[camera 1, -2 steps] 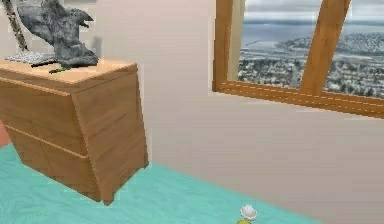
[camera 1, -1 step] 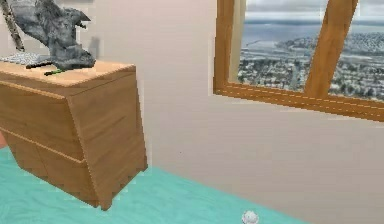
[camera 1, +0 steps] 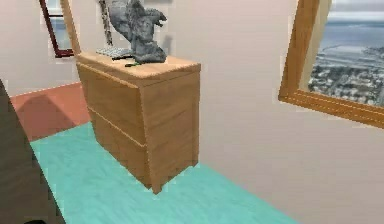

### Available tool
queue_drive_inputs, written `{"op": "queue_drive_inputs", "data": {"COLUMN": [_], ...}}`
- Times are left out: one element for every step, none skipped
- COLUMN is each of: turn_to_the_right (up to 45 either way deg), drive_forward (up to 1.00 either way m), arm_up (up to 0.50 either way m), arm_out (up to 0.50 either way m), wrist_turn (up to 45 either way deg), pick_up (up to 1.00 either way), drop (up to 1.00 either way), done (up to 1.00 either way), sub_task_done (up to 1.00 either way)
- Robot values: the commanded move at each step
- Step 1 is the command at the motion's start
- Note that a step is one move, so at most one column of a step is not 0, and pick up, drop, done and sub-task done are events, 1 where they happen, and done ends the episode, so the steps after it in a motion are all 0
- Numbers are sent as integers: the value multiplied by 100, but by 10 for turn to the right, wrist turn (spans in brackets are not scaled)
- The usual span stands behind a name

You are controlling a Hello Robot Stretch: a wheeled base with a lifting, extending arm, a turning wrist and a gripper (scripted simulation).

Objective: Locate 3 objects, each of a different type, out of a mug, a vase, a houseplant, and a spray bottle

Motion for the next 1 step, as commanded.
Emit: {"op": "queue_drive_inputs", "data": {"turn_to_the_right": [0], "drive_forward": [65], "arm_up": [0], "arm_out": [0], "wrist_turn": [0], "pick_up": [0], "drop": [0], "done": [0], "sub_task_done": [0]}}
